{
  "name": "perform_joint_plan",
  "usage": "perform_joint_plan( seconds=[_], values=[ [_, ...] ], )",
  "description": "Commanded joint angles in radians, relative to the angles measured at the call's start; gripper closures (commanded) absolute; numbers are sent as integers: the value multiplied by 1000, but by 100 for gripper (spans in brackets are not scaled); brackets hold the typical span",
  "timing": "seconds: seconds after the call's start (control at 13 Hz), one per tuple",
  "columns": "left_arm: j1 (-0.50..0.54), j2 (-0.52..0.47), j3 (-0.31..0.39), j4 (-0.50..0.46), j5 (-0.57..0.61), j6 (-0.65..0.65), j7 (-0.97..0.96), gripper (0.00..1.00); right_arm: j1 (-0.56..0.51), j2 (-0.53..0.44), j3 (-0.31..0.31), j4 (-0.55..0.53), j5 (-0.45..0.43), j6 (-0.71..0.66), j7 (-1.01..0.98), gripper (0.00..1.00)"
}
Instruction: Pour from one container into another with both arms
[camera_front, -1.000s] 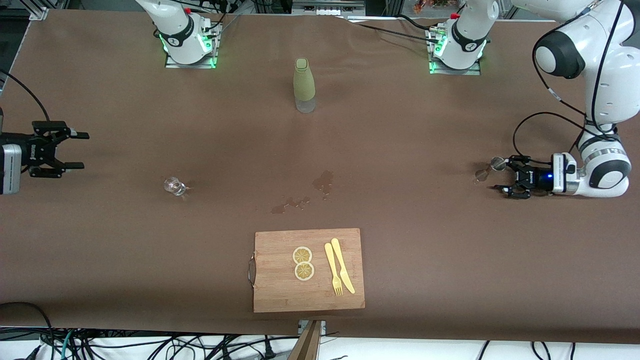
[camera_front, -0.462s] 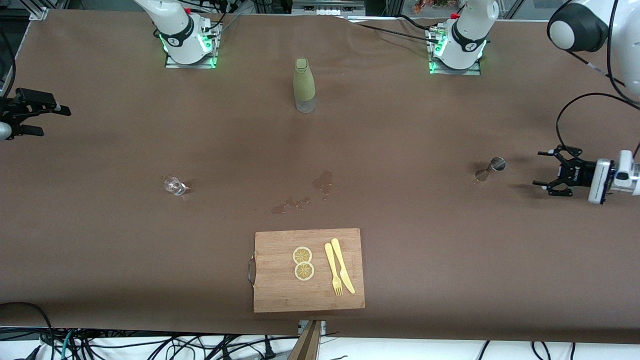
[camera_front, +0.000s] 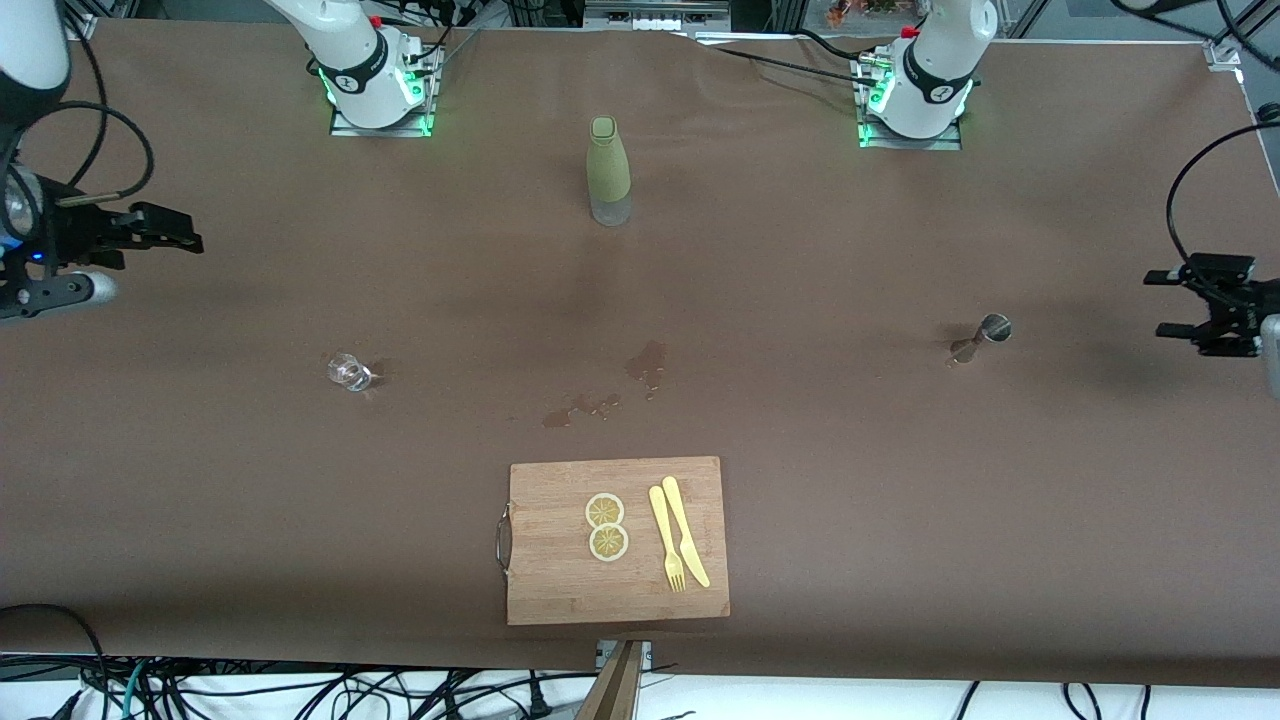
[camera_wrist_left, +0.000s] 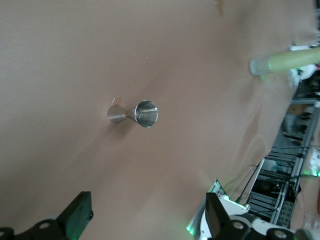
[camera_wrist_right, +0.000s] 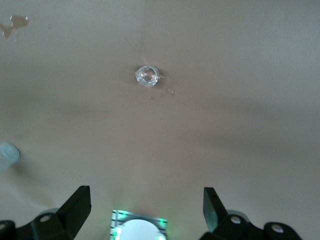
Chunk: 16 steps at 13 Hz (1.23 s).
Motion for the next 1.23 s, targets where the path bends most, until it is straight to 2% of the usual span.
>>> perform_joint_plan(
  seconds=[0.0, 0.15, 0.31, 0.54, 0.62, 0.77, 0.92, 1.15],
  values=[
    [-69, -89, -48, 12, 163, 12, -200, 0, -42, -119, 40, -123, -14, 86, 84, 0],
    [-80, -144, -140, 70, 274, 15, -263, 0, -69, -130, 37, -137, 0, 129, 87, 0],
    [-112, -172, -151, 74, 290, 85, -263, 0, -79, -188, 36, -195, 0, 221, 90, 0],
    [-121, -198, -150, 74, 293, 186, -311, 0, -77, -190, 34, -200, -5, 185, 84, 0],
    [-121, -200, -151, 74, 290, 188, -409, 0, -76, -190, 31, -206, -4, 177, 85, 0],
    [-136, -229, -172, 74, 295, 188, -744, 0, -74, -186, 31, -202, -1, 177, 81, 0],
    [-141, -261, -221, 74, 298, 180, -984, 0, -74, -186, 28, -191, -1, 185, 81, 0],
    [-141, -267, -242, 74, 299, 173, -1023, 0, -77, -162, 11, -171, -8, 166, 72, 0]
  ],
)
